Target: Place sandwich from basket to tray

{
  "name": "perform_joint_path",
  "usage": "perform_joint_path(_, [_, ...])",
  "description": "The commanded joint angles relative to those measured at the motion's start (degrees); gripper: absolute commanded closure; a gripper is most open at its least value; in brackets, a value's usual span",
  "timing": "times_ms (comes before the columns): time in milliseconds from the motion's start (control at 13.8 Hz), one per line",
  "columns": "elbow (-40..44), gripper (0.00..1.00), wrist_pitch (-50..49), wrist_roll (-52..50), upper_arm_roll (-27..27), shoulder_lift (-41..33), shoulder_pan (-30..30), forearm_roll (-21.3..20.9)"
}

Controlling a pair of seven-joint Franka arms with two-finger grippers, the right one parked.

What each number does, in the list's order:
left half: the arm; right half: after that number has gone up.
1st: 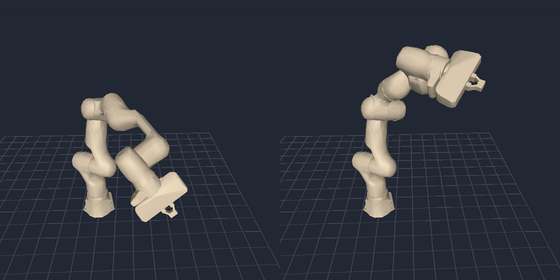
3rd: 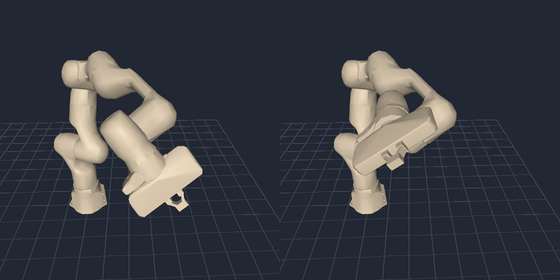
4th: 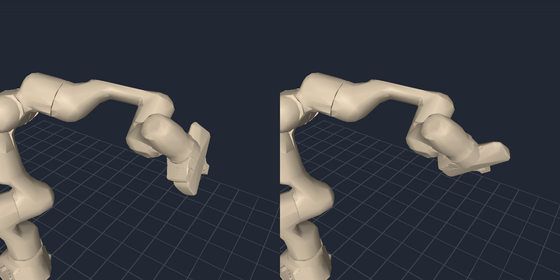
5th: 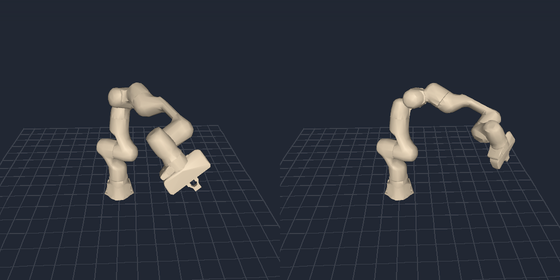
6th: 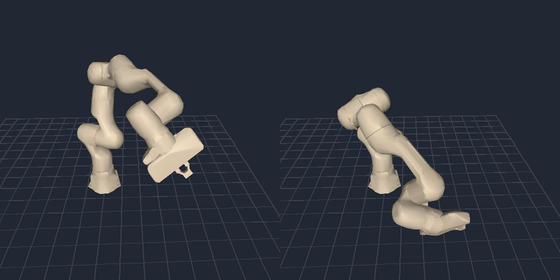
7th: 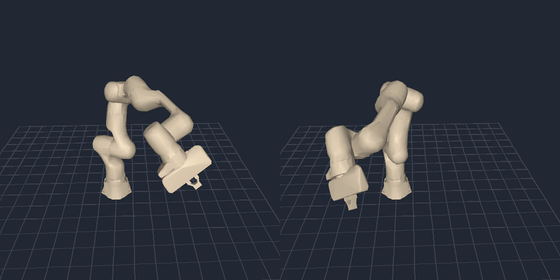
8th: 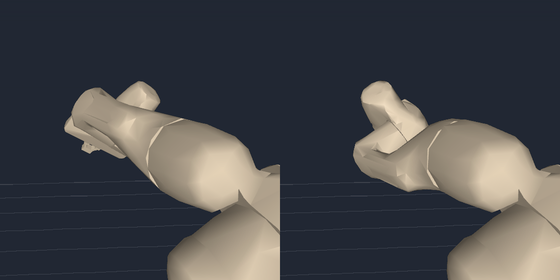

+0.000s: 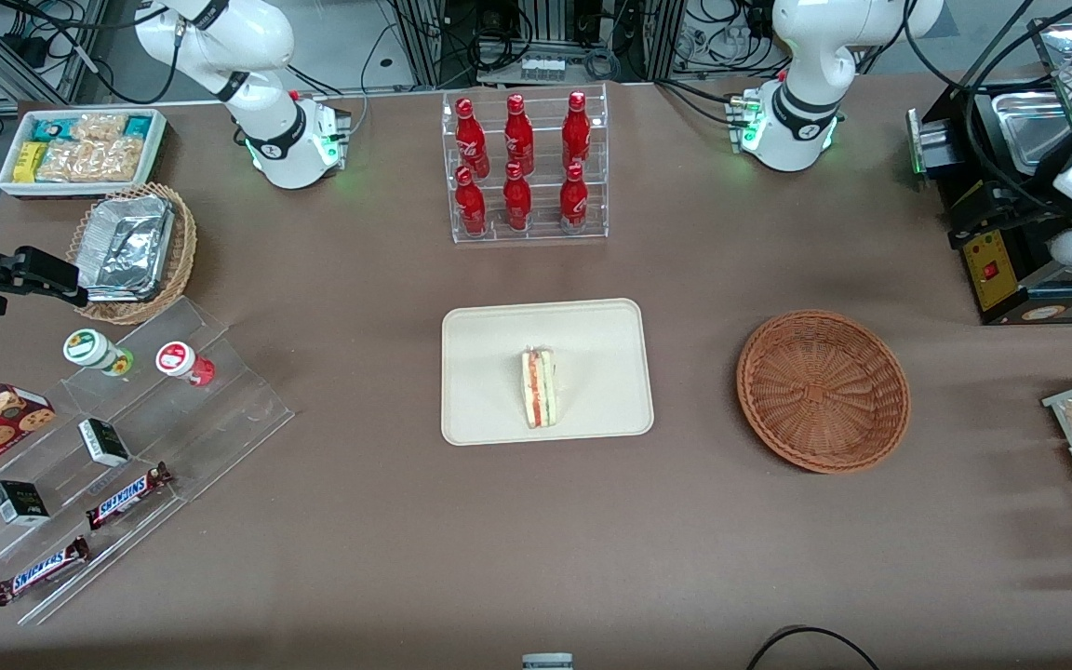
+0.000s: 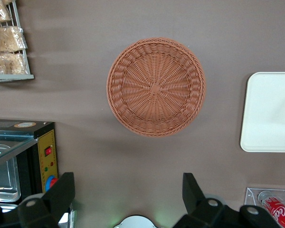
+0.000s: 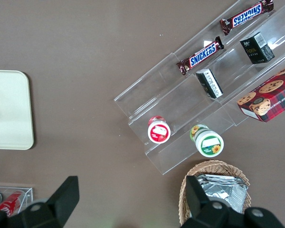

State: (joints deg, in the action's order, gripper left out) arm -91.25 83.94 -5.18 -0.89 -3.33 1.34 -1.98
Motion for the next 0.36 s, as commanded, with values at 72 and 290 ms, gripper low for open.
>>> perform_joint_path(72, [1.77,0.01,0.44,1.14,-0.78,1.65,-1.78,1.27])
perform_joint_path(290, [2.57,0.0,-0.35,1.23,-0.43,1.66,-1.78,1.8])
